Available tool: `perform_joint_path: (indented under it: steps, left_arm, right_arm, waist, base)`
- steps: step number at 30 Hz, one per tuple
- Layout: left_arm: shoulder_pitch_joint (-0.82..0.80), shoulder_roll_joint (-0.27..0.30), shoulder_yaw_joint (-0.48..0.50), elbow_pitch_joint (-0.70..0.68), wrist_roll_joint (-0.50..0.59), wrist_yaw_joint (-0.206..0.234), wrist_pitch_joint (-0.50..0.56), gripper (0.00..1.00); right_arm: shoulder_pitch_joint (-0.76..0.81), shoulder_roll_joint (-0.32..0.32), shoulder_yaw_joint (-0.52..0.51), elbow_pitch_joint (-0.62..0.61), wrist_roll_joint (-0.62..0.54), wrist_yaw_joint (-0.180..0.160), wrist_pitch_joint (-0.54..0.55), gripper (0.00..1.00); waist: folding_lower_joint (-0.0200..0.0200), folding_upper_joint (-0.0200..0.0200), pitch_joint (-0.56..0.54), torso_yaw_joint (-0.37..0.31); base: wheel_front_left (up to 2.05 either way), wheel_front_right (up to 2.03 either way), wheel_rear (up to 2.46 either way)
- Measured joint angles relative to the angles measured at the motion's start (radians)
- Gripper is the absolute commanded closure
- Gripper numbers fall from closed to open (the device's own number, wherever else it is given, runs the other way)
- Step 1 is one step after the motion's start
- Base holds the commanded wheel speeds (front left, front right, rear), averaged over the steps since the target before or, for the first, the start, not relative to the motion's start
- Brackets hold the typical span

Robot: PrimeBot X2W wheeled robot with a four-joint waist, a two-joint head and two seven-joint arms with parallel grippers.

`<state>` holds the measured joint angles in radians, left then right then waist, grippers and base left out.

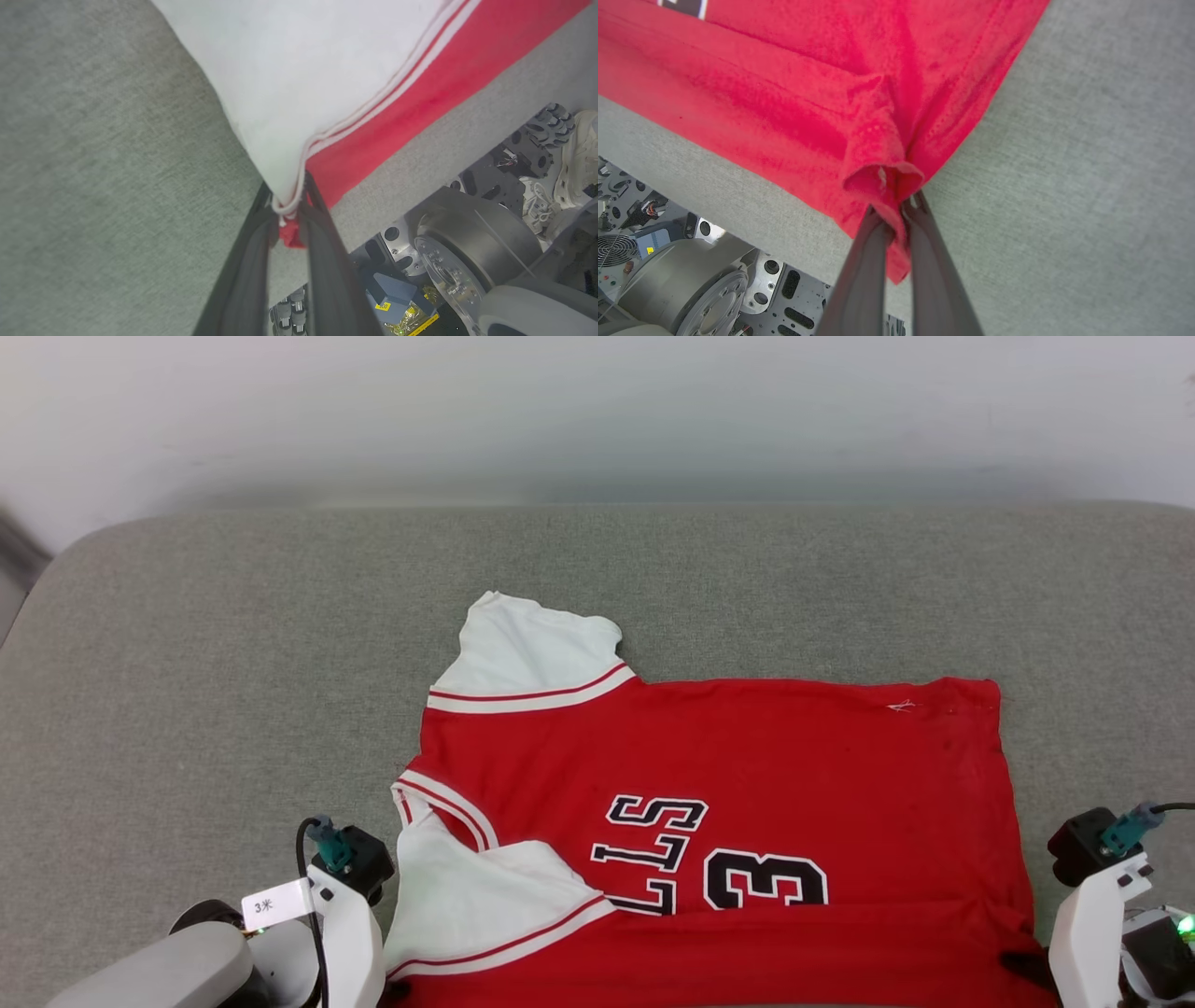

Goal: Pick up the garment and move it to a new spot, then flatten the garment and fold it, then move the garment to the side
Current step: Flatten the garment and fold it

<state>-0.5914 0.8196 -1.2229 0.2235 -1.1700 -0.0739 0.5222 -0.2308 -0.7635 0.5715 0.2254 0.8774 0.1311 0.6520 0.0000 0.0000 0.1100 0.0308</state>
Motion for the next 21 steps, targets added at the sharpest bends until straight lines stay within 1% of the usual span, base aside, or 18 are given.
perform_joint_path:
  steps: [1, 2, 3, 6, 9, 11, 13, 16, 17, 19, 21]
  left_arm:
    - [0.000, -0.005, 0.002, 0.009, 0.002, 0.003, -0.009, 0.63]
    - [-0.001, -0.007, 0.002, 0.016, 0.015, 0.003, -0.019, 0.00]
    - [-0.003, -0.009, 0.004, 0.023, 0.021, 0.003, -0.026, 0.00]
    - [-0.012, -0.003, 0.014, 0.022, 0.025, 0.002, -0.048, 0.00]
    - [-0.033, 0.019, 0.034, -0.005, 0.032, -0.001, -0.063, 0.00]
    - [-0.054, 0.035, 0.057, -0.034, 0.027, 0.005, -0.070, 0.00]
    - [-0.083, 0.053, 0.077, -0.059, 0.041, 0.014, -0.090, 0.00]
    - [-0.135, 0.064, 0.117, -0.076, 0.076, 0.035, -0.135, 0.00]
    - [-0.155, 0.064, 0.133, -0.077, 0.093, 0.048, -0.159, 0.00]
    - [-0.199, 0.060, 0.158, -0.072, 0.127, 0.064, -0.195, 0.00]
    - [-0.235, 0.045, 0.184, -0.054, 0.137, 0.081, -0.220, 0.00]
  right_arm:
    - [0.003, 0.007, -0.002, 0.006, -0.004, 0.000, -0.001, 0.96]
    - [0.005, 0.014, -0.007, 0.009, -0.008, 0.000, -0.009, 0.36]
    - [0.006, 0.019, -0.012, 0.009, -0.010, 0.000, -0.019, 0.00]
    - [0.005, 0.027, -0.040, -0.009, -0.030, 0.000, -0.075, 0.00]
    - [0.004, 0.032, -0.092, -0.030, -0.068, 0.000, -0.164, 0.00]
    - [0.002, 0.056, -0.149, -0.039, -0.098, 0.000, -0.242, 0.00]
    - [-0.007, 0.080, -0.202, -0.052, -0.162, 0.000, -0.317, 0.00]
    - [-0.016, 0.137, -0.297, -0.071, -0.265, 0.000, -0.428, 0.00]
    - [-0.017, 0.164, -0.329, -0.082, -0.301, 0.000, -0.463, 0.00]
    - [-0.017, 0.212, -0.383, -0.109, -0.362, 0.000, -0.512, 0.00]
    - [-0.014, 0.262, -0.439, -0.143, -0.424, 0.000, -0.561, 0.00]
  waist:
    - [0.0000, 0.0001, 0.003, 0.001]
    - [0.0000, 0.0000, 0.005, 0.001]
    - [0.0000, 0.0000, 0.004, 0.002]
    - [0.0000, 0.0000, -0.007, 0.004]
    - [0.0000, 0.0000, -0.025, 0.008]
    - [0.0000, 0.0000, -0.037, 0.010]
    - [0.0000, 0.0000, -0.044, 0.009]
    - [-0.0001, 0.0000, -0.044, 0.003]
    - [-0.0001, 0.0001, -0.041, -0.001]
    - [0.0000, 0.0000, -0.031, -0.008]
    - [0.0000, 0.0000, -0.017, -0.017]
  base:
    - [0.00, 0.00, 0.00]
    - [0.00, 0.00, 0.00]
    - [0.00, 0.00, 0.00]
    - [0.00, 0.00, 0.00]
    - [0.00, 0.00, 0.00]
    - [0.00, 0.00, 0.00]
    - [0.00, 0.00, 0.00]
    - [0.00, 0.00, 0.00]
    - [0.00, 0.00, 0.00]
    - [0.00, 0.00, 0.00]
    - [0.00, 0.00, 0.00]
